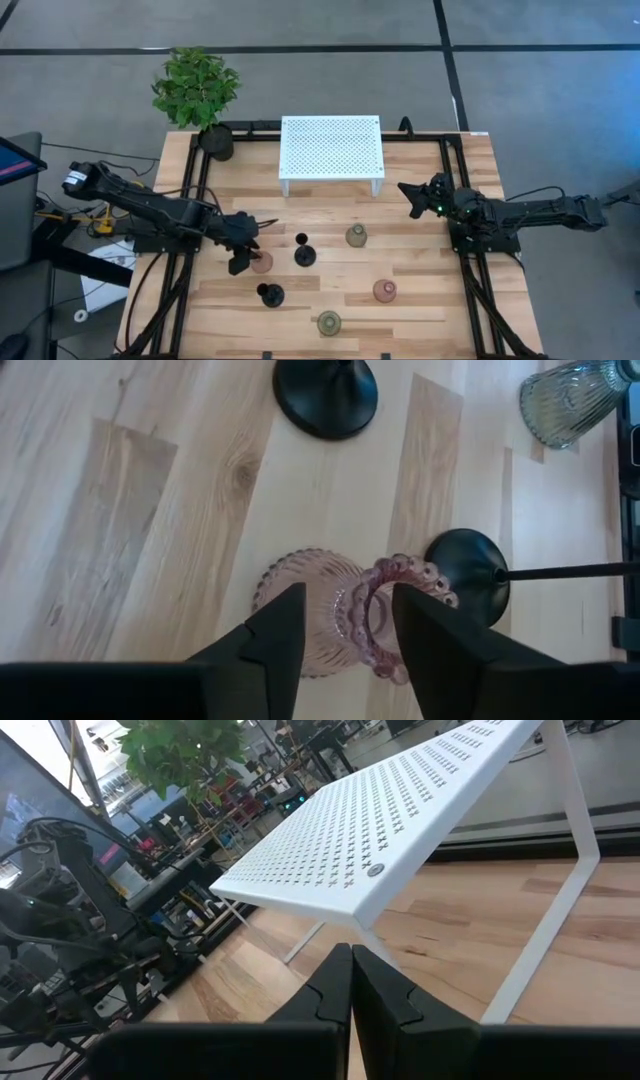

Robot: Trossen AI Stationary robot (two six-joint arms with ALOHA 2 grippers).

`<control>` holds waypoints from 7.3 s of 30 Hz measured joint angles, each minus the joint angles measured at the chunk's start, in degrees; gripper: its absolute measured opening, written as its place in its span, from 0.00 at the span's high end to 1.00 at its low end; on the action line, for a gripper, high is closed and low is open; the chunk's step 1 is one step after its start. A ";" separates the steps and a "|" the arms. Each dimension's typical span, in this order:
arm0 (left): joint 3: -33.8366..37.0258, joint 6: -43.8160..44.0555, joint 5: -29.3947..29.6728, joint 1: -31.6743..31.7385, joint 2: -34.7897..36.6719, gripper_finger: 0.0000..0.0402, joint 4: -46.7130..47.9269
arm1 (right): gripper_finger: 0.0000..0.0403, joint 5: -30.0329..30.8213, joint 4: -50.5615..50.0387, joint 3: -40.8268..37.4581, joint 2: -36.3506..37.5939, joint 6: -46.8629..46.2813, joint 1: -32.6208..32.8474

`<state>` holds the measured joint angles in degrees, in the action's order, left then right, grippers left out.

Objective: Pick & Place candle stick holders
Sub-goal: Put the left pink candle holder on the shelf, then put the top black candle holder on the shelf

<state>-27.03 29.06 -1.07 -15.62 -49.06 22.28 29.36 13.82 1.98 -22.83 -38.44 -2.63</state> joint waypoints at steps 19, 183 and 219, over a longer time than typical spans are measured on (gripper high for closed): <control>0.12 3.08 1.25 -0.02 -0.04 0.91 0.24 | 1.00 0.35 0.00 0.00 0.00 1.49 0.00; -80.35 -29.76 0.83 43.02 -28.32 0.87 29.71 | 1.00 -3.99 -0.07 0.00 0.02 6.05 0.00; -54.06 -38.71 1.47 21.48 0.65 0.99 25.24 | 1.00 -3.85 0.00 0.00 0.01 8.52 0.00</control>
<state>-81.09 -9.65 0.40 5.86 -48.41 47.52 25.52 13.82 1.98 -22.82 -29.91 -2.63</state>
